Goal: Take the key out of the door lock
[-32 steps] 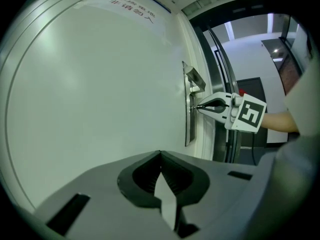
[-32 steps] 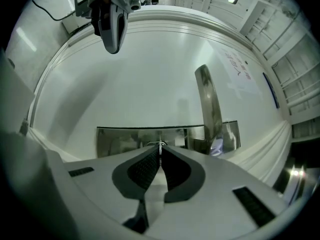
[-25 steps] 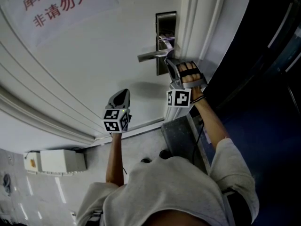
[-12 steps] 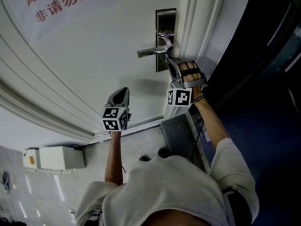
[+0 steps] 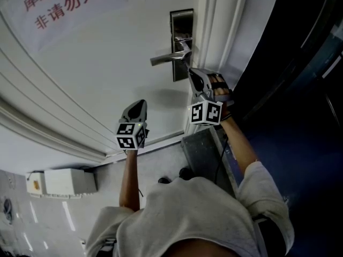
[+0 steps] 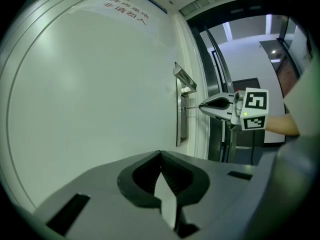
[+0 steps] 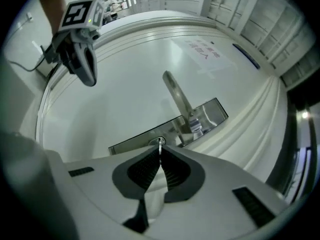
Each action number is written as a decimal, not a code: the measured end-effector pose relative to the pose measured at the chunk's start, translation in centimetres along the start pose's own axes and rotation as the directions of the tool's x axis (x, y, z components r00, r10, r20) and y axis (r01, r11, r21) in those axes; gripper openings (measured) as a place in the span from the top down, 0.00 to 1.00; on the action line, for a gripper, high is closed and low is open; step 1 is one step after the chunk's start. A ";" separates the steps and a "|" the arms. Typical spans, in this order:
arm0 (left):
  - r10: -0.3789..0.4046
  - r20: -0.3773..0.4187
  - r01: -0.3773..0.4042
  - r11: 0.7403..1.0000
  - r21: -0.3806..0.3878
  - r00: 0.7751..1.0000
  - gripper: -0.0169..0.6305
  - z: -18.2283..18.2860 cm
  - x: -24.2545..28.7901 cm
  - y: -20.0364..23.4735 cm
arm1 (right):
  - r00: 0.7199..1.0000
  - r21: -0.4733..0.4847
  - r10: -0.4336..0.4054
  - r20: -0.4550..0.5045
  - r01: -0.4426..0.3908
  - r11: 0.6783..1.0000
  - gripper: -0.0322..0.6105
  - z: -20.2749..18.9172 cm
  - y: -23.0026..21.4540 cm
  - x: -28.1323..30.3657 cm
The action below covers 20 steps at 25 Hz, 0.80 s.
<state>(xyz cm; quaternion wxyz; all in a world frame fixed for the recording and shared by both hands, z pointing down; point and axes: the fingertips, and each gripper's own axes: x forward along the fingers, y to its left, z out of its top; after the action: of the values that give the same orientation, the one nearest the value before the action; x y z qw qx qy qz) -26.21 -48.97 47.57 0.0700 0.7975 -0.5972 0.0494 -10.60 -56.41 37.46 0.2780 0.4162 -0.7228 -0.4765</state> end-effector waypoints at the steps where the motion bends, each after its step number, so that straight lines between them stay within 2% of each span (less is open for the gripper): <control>1: 0.001 0.000 -0.001 1.000 0.000 1.000 0.95 0.0 0.0 0.0 | 1.000 0.062 0.006 0.008 -0.006 0.998 0.90 -0.1 -0.2 -0.1; 3: 0.003 0.001 -0.003 1.000 0.000 1.000 0.95 -0.1 0.1 0.0 | 0.999 0.202 0.024 0.027 -0.029 0.979 0.90 -0.2 -0.6 -0.4; 5: 0.008 0.002 -0.008 1.000 0.000 1.000 0.95 -0.1 0.2 0.2 | 0.998 0.357 0.041 0.055 -0.058 0.932 0.90 -0.3 -0.8 -0.6; 8: 0.011 0.005 -0.011 1.000 0.000 1.000 0.95 0.1 0.2 0.4 | 0.993 0.567 0.054 0.107 -0.106 0.817 0.90 -0.6 -0.5 -1.2; 10: 0.014 0.009 -0.014 1.000 0.001 1.000 0.95 0.3 0.2 0.5 | 0.989 0.670 0.055 0.138 -0.134 0.730 0.90 -0.8 -0.2 -1.5; 13: 0.019 0.013 -0.018 1.000 -0.004 1.000 0.95 0.3 0.3 0.7 | 0.983 0.778 0.059 0.173 -0.173 0.604 0.90 -1.5 0.8 -2.0; 15: 0.021 0.016 -0.021 1.000 -0.006 1.000 0.95 0.3 0.3 0.8 | 0.982 0.825 0.063 0.180 -0.186 0.533 0.90 -2.3 1.8 -2.3; 17: 0.022 0.018 -0.022 1.000 -0.002 1.000 0.95 0.5 0.2 0.8 | 0.982 0.853 0.067 0.177 -0.187 0.487 0.90 -3.0 2.7 -2.6; 20: 0.034 0.016 -0.034 0.999 -0.004 0.999 0.95 0.3 -0.2 1.2 | 0.982 0.871 0.081 0.171 -0.189 0.454 0.90 -3.7 4.1 -2.9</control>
<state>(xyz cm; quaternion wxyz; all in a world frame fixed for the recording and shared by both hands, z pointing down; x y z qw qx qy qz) -27.44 -49.20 47.31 0.0656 0.7875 -0.6113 0.0432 -7.57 -54.82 42.70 0.0215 0.4156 -0.9087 -0.0322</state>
